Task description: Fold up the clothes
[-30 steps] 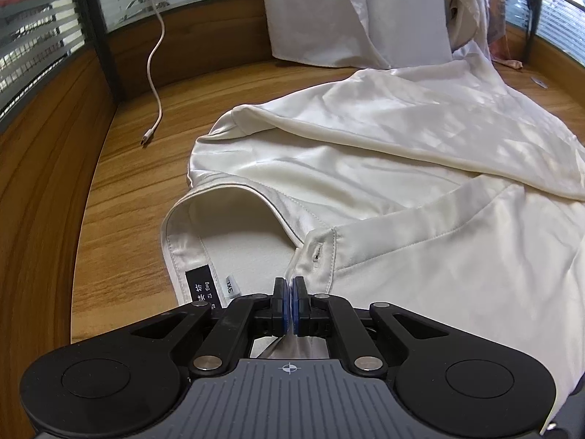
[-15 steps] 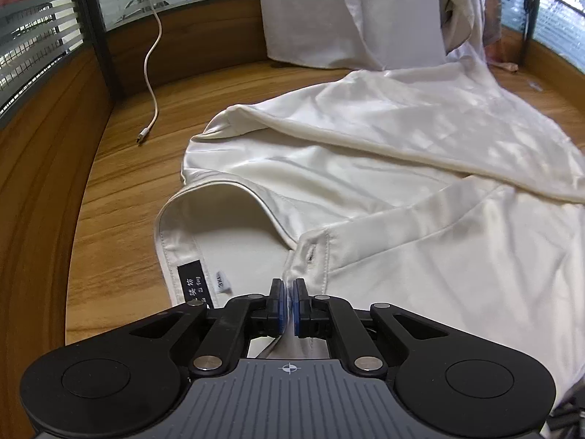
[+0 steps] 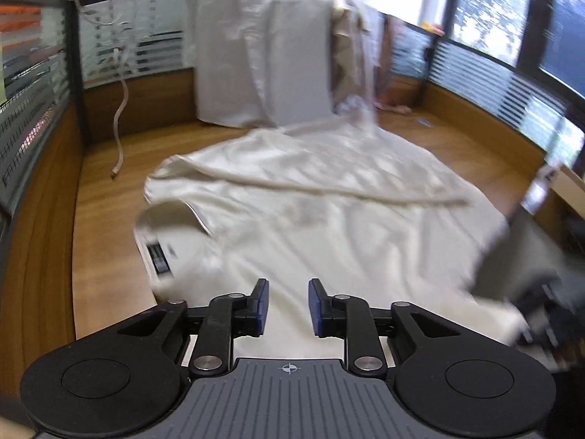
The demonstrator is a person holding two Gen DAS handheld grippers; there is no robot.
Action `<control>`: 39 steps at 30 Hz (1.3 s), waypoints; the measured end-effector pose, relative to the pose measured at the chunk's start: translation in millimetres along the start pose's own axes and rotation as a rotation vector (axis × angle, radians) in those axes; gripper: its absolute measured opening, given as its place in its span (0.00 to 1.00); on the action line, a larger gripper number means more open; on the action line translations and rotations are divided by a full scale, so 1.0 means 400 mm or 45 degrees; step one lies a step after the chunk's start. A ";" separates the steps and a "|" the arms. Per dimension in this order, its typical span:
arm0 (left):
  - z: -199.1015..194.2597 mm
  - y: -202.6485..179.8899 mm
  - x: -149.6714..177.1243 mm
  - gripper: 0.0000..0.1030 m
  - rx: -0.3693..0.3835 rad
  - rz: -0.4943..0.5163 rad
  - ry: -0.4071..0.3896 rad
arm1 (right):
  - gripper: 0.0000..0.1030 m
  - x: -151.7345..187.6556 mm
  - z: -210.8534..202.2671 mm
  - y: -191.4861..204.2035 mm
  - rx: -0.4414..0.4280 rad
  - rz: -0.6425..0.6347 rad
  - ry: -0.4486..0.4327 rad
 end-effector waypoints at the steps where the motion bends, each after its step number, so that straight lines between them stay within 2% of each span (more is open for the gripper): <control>1: -0.014 -0.025 0.017 0.34 0.011 0.015 0.014 | 0.02 -0.005 -0.001 0.005 -0.008 -0.001 0.009; 5: -0.026 -0.112 0.095 0.36 0.081 -0.019 0.119 | 0.02 -0.024 -0.006 0.011 -0.047 0.014 0.046; 10: -0.003 -0.207 0.162 0.44 0.136 -0.213 0.205 | 0.02 -0.044 -0.018 0.003 -0.098 0.034 0.102; 14: 0.022 -0.270 0.183 0.52 0.090 -0.347 0.221 | 0.02 -0.060 -0.028 -0.003 -0.139 0.049 0.148; 20: 0.069 -0.347 0.209 0.53 -0.032 -0.611 0.180 | 0.02 -0.103 -0.028 -0.019 -0.229 0.026 0.228; 22: 0.085 -0.363 0.206 0.47 -0.077 -0.675 0.139 | 0.02 -0.115 -0.026 -0.023 -0.260 -0.009 0.275; 23: 0.092 -0.369 0.202 0.36 -0.108 -0.690 0.122 | 0.02 -0.121 -0.023 -0.024 -0.269 -0.024 0.290; 24: 0.099 -0.376 0.198 0.08 -0.139 -0.705 0.104 | 0.02 -0.128 -0.023 -0.027 -0.278 -0.035 0.303; 25: 0.101 -0.380 0.194 0.04 -0.176 -0.717 0.090 | 0.02 -0.135 -0.023 -0.030 -0.287 -0.046 0.316; 27: 0.088 -0.377 0.180 0.04 -0.253 -0.755 0.035 | 0.02 -0.146 -0.023 -0.039 -0.283 -0.059 0.328; 29: 0.068 -0.367 0.160 0.04 -0.284 -0.790 -0.003 | 0.03 -0.162 -0.024 -0.044 -0.273 -0.069 0.331; 35: 0.017 -0.291 0.081 0.04 -0.295 -0.835 -0.055 | 0.06 -0.226 -0.025 -0.082 -0.212 0.020 0.282; 39: 0.056 -0.210 0.001 0.04 -0.292 -0.789 -0.013 | 0.07 -0.255 0.001 -0.130 -0.102 0.119 0.248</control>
Point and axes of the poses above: each gripper's, at about its wrist camera, not at the fingertips, and z roughly the way its jaws point, y to its left, x to its underside, the point moved 3 cm from there along z, roughly the way its jaws point, and after that the axes turned 9 degrees about z, right-handed, at the moved point
